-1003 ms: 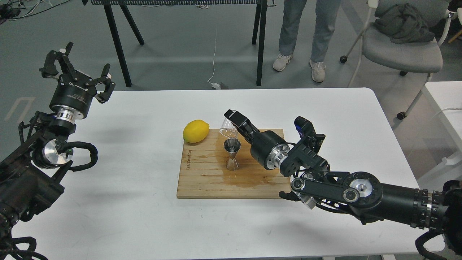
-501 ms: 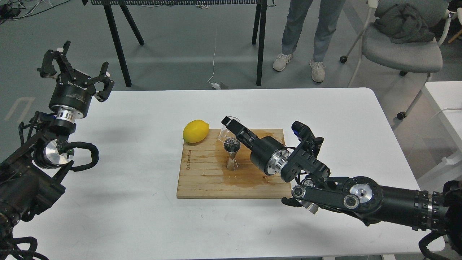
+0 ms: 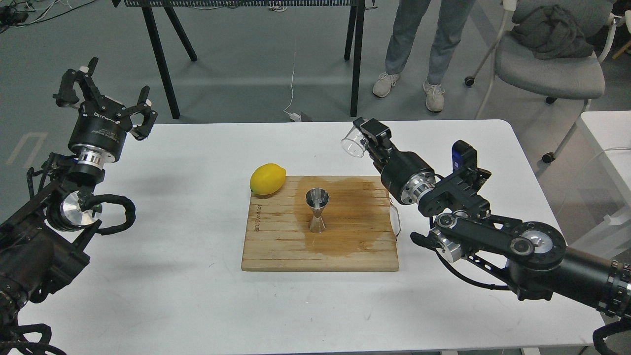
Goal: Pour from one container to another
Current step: 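Raise the glass cup upright and carry it back beside the board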
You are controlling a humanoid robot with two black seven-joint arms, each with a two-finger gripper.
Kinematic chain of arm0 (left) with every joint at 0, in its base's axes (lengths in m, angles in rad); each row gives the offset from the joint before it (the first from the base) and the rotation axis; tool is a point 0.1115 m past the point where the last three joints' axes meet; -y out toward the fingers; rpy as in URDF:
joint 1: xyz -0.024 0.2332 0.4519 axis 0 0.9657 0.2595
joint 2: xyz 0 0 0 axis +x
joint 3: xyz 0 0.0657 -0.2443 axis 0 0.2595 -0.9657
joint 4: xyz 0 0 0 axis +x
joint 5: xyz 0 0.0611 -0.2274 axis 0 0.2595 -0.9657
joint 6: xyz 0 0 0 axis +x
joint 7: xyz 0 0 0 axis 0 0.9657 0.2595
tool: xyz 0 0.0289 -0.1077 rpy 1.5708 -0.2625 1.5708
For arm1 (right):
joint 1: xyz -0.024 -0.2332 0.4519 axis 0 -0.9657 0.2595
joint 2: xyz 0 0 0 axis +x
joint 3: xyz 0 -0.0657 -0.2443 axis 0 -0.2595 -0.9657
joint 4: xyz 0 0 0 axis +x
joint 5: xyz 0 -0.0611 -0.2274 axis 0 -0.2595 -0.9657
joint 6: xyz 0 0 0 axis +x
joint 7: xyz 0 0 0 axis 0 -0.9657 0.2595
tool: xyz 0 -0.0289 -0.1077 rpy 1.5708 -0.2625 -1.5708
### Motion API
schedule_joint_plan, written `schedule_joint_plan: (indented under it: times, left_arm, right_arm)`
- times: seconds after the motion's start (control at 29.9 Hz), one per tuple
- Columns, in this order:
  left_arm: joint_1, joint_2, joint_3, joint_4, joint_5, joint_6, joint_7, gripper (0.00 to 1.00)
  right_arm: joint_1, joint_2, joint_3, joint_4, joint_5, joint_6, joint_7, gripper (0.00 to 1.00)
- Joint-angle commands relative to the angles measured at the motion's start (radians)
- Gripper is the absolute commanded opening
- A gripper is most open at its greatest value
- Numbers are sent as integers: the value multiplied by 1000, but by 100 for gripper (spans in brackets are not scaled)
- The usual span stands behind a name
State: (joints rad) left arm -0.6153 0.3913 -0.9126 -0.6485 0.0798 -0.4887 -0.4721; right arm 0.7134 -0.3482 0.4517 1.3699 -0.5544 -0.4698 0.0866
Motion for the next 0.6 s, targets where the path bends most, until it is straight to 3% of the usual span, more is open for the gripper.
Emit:
schedule_joint_plan:
  times: [0.0,0.33,0.43,0.57]
  left_arm:
    - [-3,0,0,0,0,0,1,100]
    - [0,-11,0,0,0,0,1,100]
    - [-4,-26,1,0,2,0,1,100]
    - [-4,-28,1,0,3,0,1,100]
  right_arm:
    - [-80,-15,172,8,141,83,-22,34]
    - [-337,-15,543,-11,456,402,-103,34]
    - [-437,-11,631,-34,604,548,-108,35]
    - [-532,11,714,-90,717,634,-102,35]
